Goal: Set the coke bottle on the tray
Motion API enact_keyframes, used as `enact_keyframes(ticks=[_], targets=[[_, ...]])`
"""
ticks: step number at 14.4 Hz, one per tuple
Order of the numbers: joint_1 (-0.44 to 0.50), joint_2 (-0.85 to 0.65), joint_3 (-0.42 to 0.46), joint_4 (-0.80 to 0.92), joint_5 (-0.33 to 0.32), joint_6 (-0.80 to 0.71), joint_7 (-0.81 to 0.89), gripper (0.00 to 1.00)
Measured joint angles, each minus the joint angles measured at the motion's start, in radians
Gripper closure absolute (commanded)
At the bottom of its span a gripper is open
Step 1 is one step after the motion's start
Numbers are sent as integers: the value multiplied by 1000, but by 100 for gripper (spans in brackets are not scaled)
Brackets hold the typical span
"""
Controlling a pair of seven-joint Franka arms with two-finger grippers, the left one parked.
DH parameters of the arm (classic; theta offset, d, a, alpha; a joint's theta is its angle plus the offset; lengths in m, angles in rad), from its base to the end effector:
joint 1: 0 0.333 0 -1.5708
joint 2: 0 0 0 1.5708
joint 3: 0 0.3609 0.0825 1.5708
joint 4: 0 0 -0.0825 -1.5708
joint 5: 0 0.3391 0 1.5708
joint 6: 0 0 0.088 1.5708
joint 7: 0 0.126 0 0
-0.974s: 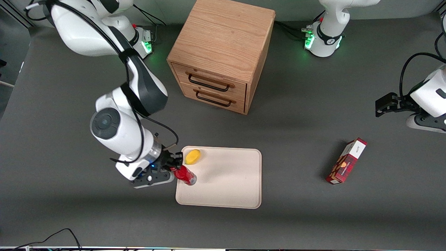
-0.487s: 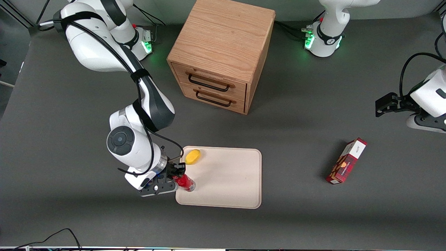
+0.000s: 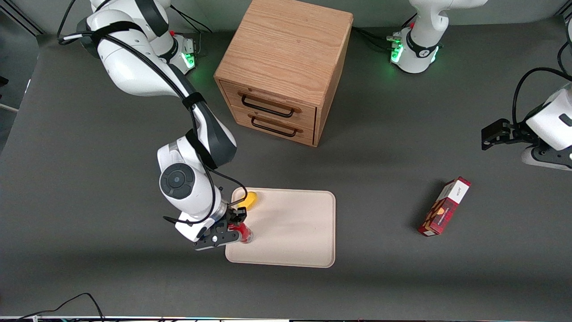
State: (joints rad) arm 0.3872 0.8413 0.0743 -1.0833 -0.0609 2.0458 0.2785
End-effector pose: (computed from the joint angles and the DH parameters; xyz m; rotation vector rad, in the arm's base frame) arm 0.7032 0.3219 0.3584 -3.0814 -0.2771 -0.1789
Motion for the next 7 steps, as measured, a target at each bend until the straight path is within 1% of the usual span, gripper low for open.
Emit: enact_keyframes(ticks=[1,2,3,7], targets=[[1,0,-1,0,0,0,1,11],[1,0,-3,0,0,0,2,2],[1,0,-6,0,0,0,2,0],[-3,-4,-15,19,0,0,4,0]])
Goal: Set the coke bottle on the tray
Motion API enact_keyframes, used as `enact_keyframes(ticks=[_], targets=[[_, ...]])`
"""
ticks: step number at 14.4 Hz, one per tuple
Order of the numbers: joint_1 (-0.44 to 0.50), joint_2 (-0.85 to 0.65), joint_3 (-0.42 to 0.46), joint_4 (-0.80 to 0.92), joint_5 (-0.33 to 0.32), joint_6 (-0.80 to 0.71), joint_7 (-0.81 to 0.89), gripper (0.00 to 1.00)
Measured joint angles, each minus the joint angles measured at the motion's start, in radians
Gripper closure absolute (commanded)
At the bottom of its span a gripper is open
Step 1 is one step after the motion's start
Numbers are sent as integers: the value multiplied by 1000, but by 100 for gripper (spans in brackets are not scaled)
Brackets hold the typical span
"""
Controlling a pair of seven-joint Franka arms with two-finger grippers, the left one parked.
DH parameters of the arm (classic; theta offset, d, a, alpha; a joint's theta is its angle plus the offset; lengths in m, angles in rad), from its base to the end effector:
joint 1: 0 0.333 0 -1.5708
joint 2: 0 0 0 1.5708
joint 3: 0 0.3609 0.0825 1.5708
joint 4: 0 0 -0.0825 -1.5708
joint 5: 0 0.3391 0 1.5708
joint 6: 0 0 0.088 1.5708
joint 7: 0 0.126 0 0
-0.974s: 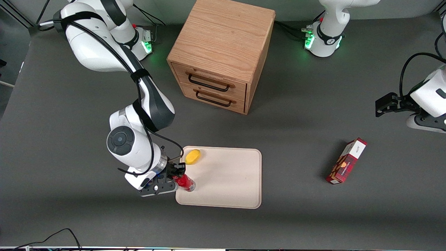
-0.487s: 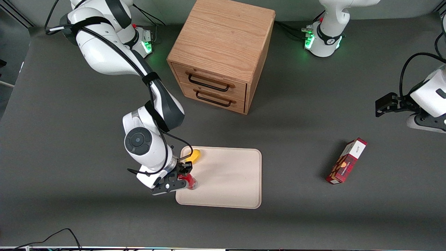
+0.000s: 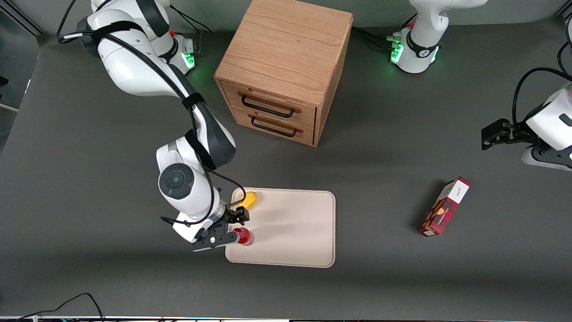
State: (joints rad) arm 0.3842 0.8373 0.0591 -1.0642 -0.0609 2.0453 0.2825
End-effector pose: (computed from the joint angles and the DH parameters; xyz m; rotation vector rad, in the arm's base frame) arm 0.7098 0.3136 0.3697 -3.0852 -0.2504 -0.2177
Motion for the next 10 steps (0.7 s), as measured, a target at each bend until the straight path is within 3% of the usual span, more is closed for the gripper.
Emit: enact_keyframes(ticks=[5,10], targets=[[-53,-154,0,-55,0,-131,3,0],[-142,-485,1,-371,7,-167,4,0]])
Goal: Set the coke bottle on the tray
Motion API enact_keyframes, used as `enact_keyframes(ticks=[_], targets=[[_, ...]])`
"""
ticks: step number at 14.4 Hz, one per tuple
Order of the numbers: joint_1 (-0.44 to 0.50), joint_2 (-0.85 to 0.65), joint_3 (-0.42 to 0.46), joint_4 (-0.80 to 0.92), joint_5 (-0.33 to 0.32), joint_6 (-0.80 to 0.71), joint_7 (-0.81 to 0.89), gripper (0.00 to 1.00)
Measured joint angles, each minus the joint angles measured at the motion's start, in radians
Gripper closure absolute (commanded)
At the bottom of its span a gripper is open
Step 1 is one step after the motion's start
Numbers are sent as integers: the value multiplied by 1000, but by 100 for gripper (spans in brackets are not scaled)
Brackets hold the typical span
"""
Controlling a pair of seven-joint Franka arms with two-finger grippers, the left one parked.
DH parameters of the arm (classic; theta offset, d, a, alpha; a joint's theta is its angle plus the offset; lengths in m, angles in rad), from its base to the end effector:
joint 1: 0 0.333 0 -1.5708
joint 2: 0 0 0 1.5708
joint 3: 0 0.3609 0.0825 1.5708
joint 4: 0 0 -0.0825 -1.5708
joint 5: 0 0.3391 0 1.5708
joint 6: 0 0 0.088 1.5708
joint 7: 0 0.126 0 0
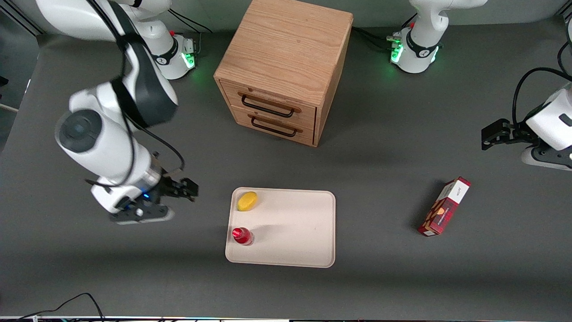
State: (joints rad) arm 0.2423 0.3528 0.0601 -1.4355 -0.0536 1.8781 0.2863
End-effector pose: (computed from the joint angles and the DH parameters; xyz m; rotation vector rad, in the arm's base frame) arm 0.6238 0.1825 0.5333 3.1341 0.0398 0.1499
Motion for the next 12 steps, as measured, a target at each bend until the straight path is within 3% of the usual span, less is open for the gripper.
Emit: enact_keyframes(ticks=[5,12], targets=[[-132,-249,1,-175,2,-97,-33,0],[-215,-299,2,-200,5,-131,-83,0]])
